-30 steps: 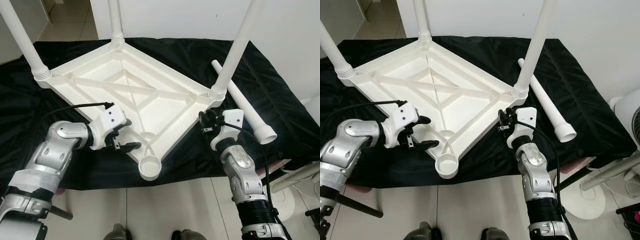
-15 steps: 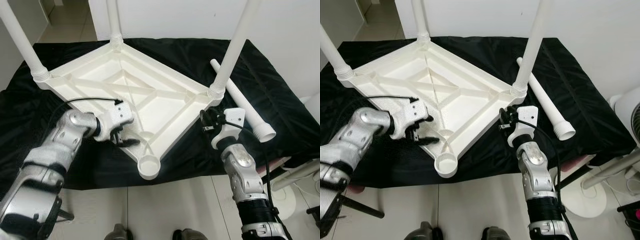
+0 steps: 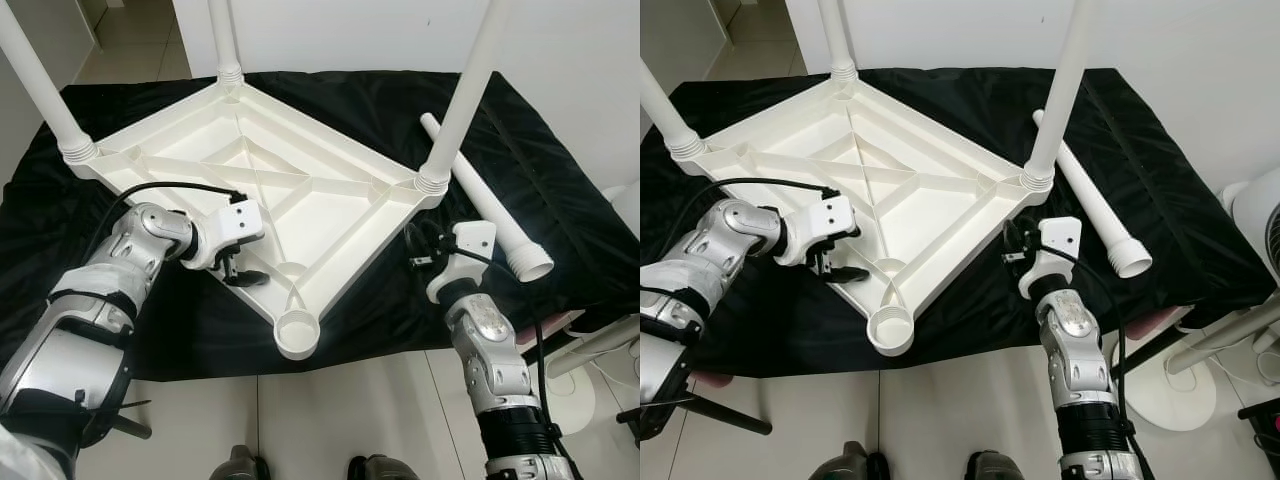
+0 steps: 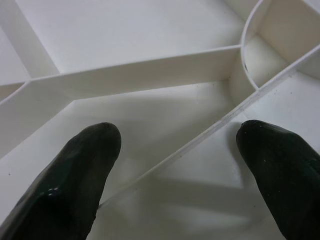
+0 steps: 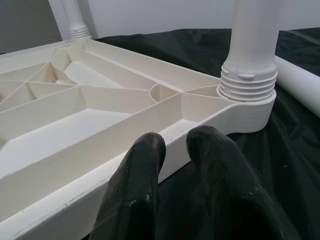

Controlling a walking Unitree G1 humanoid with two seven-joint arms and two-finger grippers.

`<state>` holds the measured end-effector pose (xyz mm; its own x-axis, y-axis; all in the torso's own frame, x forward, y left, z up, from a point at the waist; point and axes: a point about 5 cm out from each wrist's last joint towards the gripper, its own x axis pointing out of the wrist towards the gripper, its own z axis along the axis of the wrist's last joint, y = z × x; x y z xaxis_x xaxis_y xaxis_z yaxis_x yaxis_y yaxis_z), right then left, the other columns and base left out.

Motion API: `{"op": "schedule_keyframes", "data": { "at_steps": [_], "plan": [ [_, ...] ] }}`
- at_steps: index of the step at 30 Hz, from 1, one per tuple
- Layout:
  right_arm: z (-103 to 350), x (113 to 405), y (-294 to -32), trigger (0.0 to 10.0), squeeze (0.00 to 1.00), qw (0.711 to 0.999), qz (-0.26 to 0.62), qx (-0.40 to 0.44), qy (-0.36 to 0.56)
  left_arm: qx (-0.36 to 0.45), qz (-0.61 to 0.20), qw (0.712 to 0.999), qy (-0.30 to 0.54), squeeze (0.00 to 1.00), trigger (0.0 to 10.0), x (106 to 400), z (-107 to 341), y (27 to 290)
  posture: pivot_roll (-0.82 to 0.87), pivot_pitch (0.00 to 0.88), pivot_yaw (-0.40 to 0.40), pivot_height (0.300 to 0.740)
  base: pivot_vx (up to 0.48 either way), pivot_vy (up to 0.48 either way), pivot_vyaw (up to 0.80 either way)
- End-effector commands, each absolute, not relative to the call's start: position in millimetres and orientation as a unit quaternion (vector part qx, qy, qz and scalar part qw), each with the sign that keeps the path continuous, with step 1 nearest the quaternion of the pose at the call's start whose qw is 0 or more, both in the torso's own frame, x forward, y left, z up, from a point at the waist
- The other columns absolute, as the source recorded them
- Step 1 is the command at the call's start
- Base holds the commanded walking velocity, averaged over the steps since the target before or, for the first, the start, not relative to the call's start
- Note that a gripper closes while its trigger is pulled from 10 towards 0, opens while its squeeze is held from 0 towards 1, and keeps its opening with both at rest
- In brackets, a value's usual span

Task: Building children table

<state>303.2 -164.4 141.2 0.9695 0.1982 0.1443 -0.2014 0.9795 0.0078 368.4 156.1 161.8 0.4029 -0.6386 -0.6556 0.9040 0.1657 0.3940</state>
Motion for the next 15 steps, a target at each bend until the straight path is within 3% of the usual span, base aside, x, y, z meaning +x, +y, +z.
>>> {"op": "schedule_keyframes", "data": {
  "at_steps": [1,11,12,14,15],
  "plan": [
    [139.9,301.0,-163.9,10.0,0.0,0.993,0.101,0.009,-0.067,0.398,-0.525,0.724,0.205,0.0,10.0,365.8,154.0,164.1,-0.12,0.117,0.057,0.74,0.0,0.0,0.0],
    [138.0,297.7,-161.5,10.0,0.0,0.993,0.104,0.008,-0.061,0.387,-0.579,0.678,0.235,0.0,10.0,362.0,154.3,161.6,-0.12,0.143,0.064,0.74,0.0,0.0,0.0],
    [137.7,296.9,-161.0,10.0,0.0,0.993,0.105,0.008,-0.06,0.38,-0.594,0.668,0.239,0.0,5.3,361.0,154.8,160.2,-0.12,0.146,0.065,0.74,0.0,0.0,0.0],
    [137.7,296.9,-161.0,10.0,0.0,0.993,0.105,0.008,-0.06,0.38,-0.594,0.668,0.239,0.0,5.3,361.0,154.8,160.2,-0.12,0.146,0.065,0.74,0.0,0.0,0.0],
    [137.4,296.1,-160.7,10.0,0.0,0.993,0.105,0.007,-0.059,0.367,-0.609,0.66,0.243,0.0,3.9,359.9,156.0,158.4,-0.12,0.152,0.067,0.74,0.0,0.0,0.0]
  ]
}}
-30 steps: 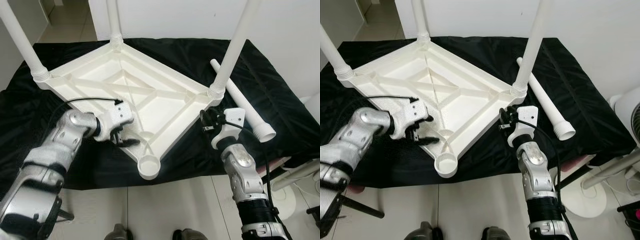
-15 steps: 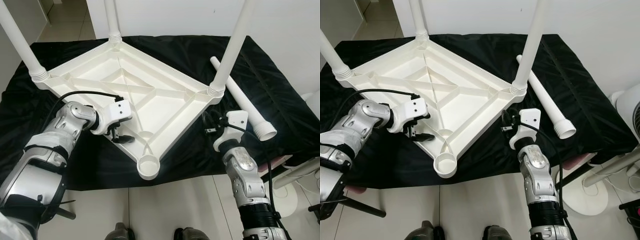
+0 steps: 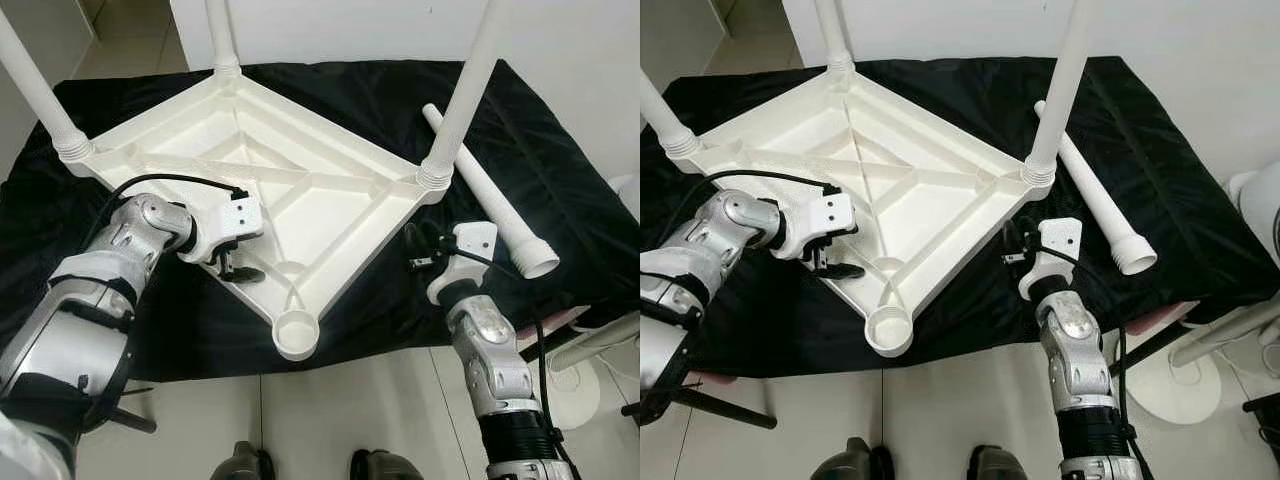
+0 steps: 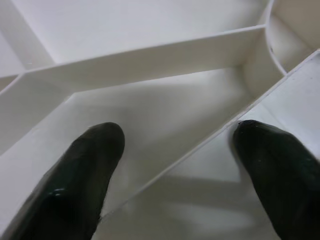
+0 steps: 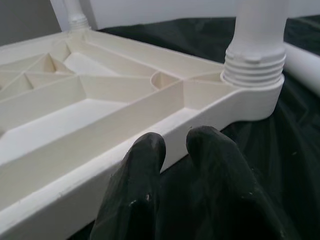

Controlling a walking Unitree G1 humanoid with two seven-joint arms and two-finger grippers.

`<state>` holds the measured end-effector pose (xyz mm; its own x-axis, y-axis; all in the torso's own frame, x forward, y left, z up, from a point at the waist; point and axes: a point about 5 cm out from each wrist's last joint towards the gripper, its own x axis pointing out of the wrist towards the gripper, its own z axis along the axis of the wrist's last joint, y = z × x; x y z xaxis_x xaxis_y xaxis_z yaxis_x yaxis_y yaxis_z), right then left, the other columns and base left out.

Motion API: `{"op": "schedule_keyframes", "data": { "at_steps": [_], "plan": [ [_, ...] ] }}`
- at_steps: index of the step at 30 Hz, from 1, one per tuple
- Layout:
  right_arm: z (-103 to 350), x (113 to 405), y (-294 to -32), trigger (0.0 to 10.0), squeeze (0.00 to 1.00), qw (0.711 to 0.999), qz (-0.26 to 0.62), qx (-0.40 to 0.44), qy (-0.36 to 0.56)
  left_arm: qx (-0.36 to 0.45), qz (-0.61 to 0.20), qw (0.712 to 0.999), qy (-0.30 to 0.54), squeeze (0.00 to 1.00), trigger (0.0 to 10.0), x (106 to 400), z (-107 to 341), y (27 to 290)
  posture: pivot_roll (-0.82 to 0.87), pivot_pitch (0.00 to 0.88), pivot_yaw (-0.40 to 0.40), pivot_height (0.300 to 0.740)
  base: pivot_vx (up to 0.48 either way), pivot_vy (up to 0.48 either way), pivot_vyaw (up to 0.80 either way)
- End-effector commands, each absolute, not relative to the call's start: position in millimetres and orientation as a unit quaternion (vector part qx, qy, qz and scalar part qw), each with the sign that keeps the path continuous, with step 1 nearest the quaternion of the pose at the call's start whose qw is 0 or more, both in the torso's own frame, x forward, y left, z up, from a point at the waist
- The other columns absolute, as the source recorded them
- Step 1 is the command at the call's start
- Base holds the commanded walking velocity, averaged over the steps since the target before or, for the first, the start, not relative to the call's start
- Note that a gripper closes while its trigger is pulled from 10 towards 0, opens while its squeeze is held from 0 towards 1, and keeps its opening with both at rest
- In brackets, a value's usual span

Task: Building children table

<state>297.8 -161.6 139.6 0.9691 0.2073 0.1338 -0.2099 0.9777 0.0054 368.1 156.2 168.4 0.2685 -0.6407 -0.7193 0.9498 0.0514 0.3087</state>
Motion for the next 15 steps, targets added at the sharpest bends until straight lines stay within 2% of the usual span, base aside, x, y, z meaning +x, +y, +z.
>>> {"op": "schedule_keyframes", "data": {
  "at_steps": [1,3,4,10,15],
  "plan": [
    [137.3,295.4,-160.6,10.0,0.0,0.993,0.105,0.007,-0.058,0.36,-0.622,0.651,0.246,0.0,1.3,359.0,156.6,157.3,-0.12,0.158,0.069,0.74,0.0,0.0,0.0],
    [137.3,295.4,-160.6,10.0,0.0,0.993,0.105,0.007,-0.058,0.36,-0.622,0.651,0.246,0.0,1.3,359.0,156.6,157.3,-0.12,0.158,0.069,0.74,0.0,0.0,0.0],
    [137.2,294.7,-160.8,10.0,0.0,0.993,0.104,0.007,-0.057,0.353,-0.634,0.642,0.249,0.0,0.0,357.9,156.8,156.6,-0.12,0.163,0.071,0.74,0.0,0.0,0.0],
    [135.0,291.7,-160.7,10.0,0.0,0.993,0.102,0.006,-0.053,0.339,-0.651,0.63,0.252,0.0,0.0,356.0,157.2,156.0,-0.12,0.169,0.075,0.74,0.0,0.0,0.0],
    [134.6,290.7,-159.7,10.0,0.0,0.993,0.102,0.007,-0.051,0.335,-0.649,0.636,0.25,0.0,0.0,356.0,155.9,156.3,-0.12,0.166,0.075,0.74,0.0,0.0,0.0]
  ]
}}
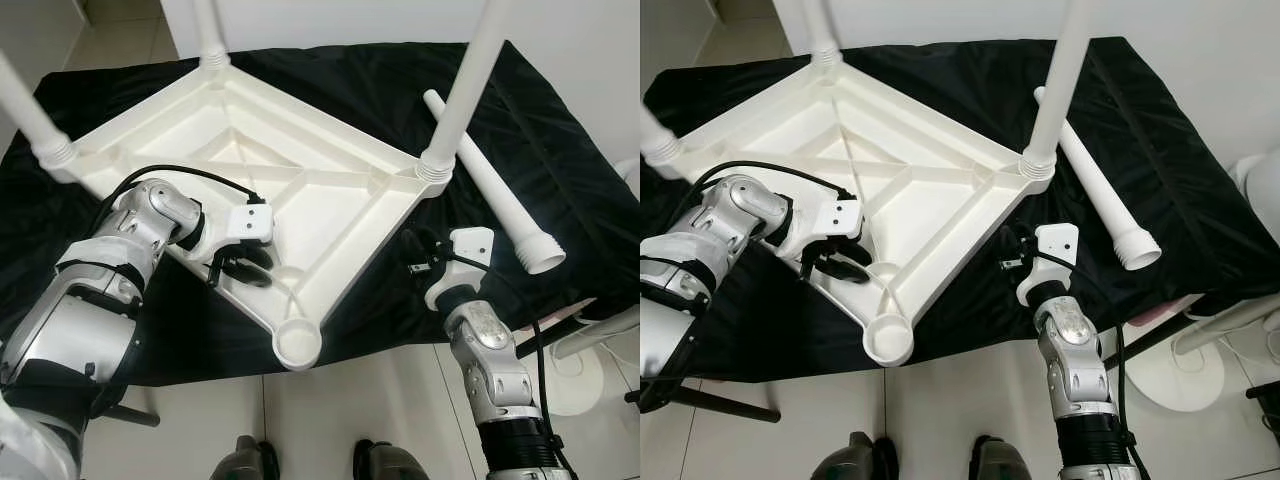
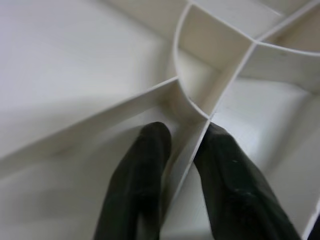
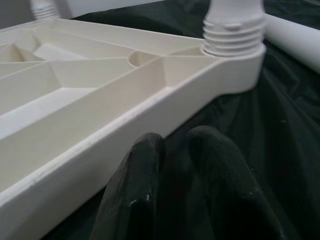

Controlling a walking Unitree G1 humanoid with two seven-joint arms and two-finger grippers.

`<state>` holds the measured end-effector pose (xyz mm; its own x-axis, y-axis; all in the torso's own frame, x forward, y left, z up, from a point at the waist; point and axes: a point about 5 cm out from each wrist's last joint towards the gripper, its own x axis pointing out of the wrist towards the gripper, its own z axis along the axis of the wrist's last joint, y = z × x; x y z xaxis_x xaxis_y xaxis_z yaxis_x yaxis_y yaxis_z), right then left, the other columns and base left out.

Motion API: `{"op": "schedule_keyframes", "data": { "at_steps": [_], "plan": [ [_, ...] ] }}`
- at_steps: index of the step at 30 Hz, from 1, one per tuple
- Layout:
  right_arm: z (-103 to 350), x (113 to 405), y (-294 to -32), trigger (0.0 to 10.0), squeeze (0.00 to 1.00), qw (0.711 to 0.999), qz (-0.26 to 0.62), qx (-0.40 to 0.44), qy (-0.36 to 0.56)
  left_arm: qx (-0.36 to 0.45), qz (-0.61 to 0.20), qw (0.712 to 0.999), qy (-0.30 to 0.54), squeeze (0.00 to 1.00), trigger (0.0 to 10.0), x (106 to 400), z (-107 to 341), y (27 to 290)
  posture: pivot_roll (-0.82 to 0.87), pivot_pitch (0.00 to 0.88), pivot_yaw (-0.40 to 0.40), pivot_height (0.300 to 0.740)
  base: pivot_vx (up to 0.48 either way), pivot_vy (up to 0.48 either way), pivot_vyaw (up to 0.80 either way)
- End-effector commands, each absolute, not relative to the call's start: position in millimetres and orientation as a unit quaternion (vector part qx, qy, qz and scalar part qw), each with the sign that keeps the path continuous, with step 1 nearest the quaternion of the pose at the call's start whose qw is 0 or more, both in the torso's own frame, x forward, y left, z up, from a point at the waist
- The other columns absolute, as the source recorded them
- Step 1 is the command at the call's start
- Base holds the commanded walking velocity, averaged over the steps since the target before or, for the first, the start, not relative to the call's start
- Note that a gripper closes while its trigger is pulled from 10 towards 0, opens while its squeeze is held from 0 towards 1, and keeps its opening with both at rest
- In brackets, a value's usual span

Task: Building children table

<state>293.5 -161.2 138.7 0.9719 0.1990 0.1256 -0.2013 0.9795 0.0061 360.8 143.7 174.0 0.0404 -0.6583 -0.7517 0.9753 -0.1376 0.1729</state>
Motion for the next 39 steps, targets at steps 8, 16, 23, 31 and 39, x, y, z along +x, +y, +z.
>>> {"op": "schedule_keyframes", "data": {
  "at_steps": [8,16,23,31,39],
  "plan": [
    [133.5,289.2,-158.9,10.0,0.0,0.994,0.1,0.008,-0.049,0.303,-0.636,0.675,0.218,0.0,0.0,356.2,151.6,153.8,-0.12,0.158,0.077,0.74,0.0,0.0,0.0],
    [134.4,290.9,-158.9,10.0,0.0,0.994,0.098,0.007,-0.05,0.266,-0.63,0.712,0.16,0.0,0.0,354.4,147.6,133.8,-0.12,0.148,0.071,0.74,0.0,0.0,0.0],
    [140.1,295.0,-159.3,10.0,0.0,0.994,0.087,0.017,-0.068,0.239,-0.614,0.746,0.1,0.0,0.0,352.3,148.6,108.3,-0.11,0.144,0.067,0.74,0.0,0.0,0.0],
    [165.2,296.2,-169.3,10.0,0.0,0.986,0.046,0.071,-0.143,0.225,-0.562,0.793,0.068,0.0,0.0,355.7,159.2,113.4,-0.11,0.146,0.074,0.74,0.0,0.0,0.0],
    [163.3,298.0,-170.7,10.0,0.0,0.987,0.043,0.069,-0.137,0.222,-0.538,0.811,0.068,0.0,4.7,348.3,157.2,127.7,-0.1,0.14,0.063,0.74,0.0,0.0,0.0]
  ]
}}
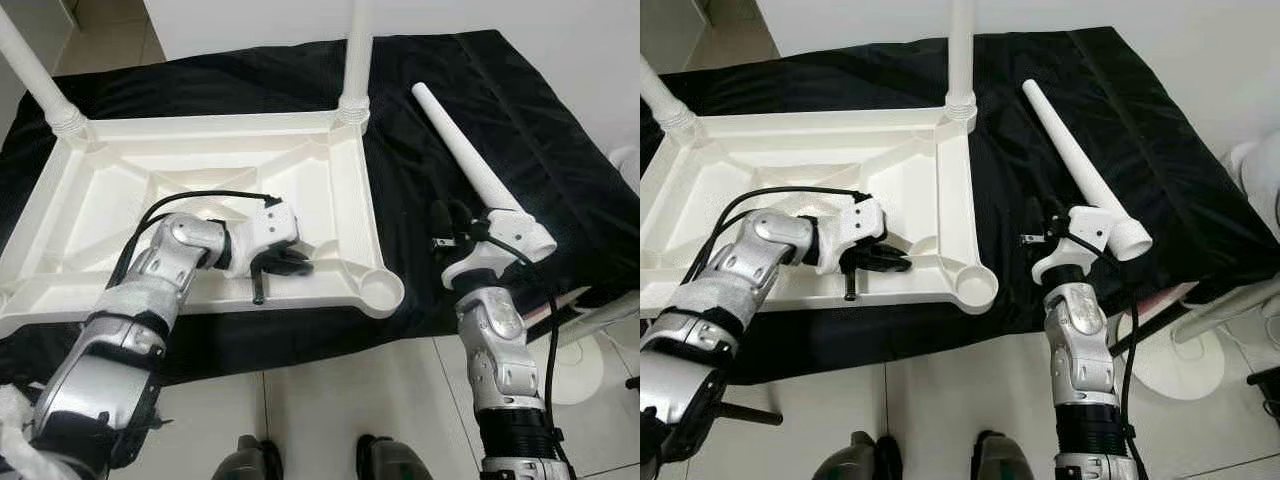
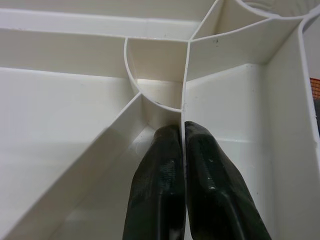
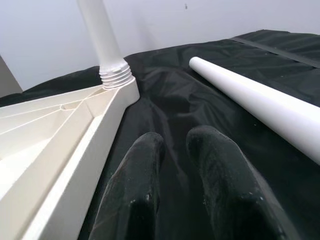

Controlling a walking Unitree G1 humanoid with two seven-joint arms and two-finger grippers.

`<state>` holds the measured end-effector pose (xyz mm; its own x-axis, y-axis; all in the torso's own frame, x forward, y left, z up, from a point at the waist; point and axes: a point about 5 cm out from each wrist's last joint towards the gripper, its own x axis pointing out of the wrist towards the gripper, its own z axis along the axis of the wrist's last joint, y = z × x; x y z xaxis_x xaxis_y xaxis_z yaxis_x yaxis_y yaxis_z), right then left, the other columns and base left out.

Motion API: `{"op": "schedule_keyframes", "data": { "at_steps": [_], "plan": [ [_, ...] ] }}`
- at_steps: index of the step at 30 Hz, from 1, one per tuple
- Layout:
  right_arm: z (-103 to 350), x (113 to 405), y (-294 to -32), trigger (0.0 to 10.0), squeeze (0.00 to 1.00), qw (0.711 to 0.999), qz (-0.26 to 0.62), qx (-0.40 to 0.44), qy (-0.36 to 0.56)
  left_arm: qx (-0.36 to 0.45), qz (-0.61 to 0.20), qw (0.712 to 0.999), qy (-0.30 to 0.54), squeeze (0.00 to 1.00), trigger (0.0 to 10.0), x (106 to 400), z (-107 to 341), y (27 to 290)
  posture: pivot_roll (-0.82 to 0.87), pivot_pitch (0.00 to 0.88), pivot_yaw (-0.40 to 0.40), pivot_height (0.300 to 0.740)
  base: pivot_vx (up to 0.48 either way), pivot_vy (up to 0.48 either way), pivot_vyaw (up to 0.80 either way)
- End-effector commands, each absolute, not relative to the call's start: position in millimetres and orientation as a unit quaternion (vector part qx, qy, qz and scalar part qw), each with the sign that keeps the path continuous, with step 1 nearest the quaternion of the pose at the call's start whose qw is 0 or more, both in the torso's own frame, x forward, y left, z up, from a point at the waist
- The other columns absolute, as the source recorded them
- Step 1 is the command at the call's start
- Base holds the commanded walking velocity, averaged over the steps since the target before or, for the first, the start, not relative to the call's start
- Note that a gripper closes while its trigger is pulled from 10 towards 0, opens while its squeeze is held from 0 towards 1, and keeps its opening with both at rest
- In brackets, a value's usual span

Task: Building children table

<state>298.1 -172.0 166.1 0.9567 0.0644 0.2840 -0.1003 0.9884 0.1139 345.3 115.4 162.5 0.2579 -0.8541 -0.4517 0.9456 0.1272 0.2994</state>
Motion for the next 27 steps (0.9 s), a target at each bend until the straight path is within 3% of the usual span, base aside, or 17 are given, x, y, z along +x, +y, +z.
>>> {"op": "schedule_keyframes", "data": {
  "at_steps": [1,2,5,6,12,13,14,15,19,21,27],
  "plan": [
    [163.5,298.8,-169.7,10.0,0.0,0.987,0.045,0.068,-0.137,0.221,-0.537,0.811,0.067,0.0,8.9,345.8,156.2,126.1,-0.1,0.14,0.063,0.74,0.0,0.0,0.0],
    [163.7,299.6,-169.1,10.0,0.0,0.987,0.046,0.067,-0.137,0.218,-0.537,0.812,0.068,0.0,10.0,344.0,155.4,124.4,-0.1,0.137,0.061,0.74,0.0,0.0,0.0],
    [164.1,300.3,-168.7,10.0,0.0,0.987,0.047,0.066,-0.137,0.214,-0.538,0.813,0.068,0.0,10.0,342.6,155.2,123.3,-0.1,0.137,0.061,0.74,0.0,0.0,0.0],
    [164.8,301.1,-168.8,10.0,0.0,0.987,0.046,0.066,-0.139,0.208,-0.537,0.814,0.069,1.0,10.0,340.3,155.2,122.1,-0.09,0.135,0.058,0.74,0.0,0.0,0.0],
    [167.6,303.1,-169.3,10.0,0.0,0.986,0.045,0.063,-0.145,0.209,-0.535,0.816,0.066,1.0,10.0,336.6,157.1,119.7,-0.09,0.128,0.056,0.74,0.0,0.0,0.0],
    [169.1,303.9,-169.7,10.0,0.0,0.986,0.044,0.063,-0.148,0.204,-0.529,0.821,0.064,0.49,10.0,336.3,159.7,118.1,-0.09,0.127,0.053,0.74,0.0,0.0,0.0],
    [169.1,303.9,-169.7,10.0,0.0,0.986,0.044,0.063,-0.148,0.204,-0.529,0.821,0.064,0.49,10.0,336.3,159.7,118.1,-0.09,0.127,0.053,0.74,0.0,0.0,0.0],
    [171.1,305.0,-170.0,10.0,0.0,0.986,0.043,0.062,-0.151,0.193,-0.52,0.83,0.057,0.0,10.0,336.7,164.6,116.2,-0.09,0.121,0.051,0.74,0.0,0.0,0.0],
    [174.1,308.4,-172.7,10.0,0.0,0.986,0.036,0.051,-0.155,0.142,-0.483,0.864,0.03,0.0,10.0,338.2,180.9,110.6,-0.09,0.111,0.045,0.74,0.0,0.0,0.0],
    [174.1,308.4,-172.7,10.0,0.0,0.986,0.036,0.051,-0.155,0.142,-0.483,0.864,0.03,0.0,10.0,338.2,180.9,110.6,-0.09,0.111,0.045,0.74,0.0,0.0,0.0],
    [172.1,314.5,-178.2,10.0,0.0,0.988,0.019,0.047,-0.148,0.106,-0.422,0.9,0.003,0.0,10.0,342.4,198.7,110.7,-0.08,0.087,0.03,0.74,0.0,0.0,0.0]
  ]
}}
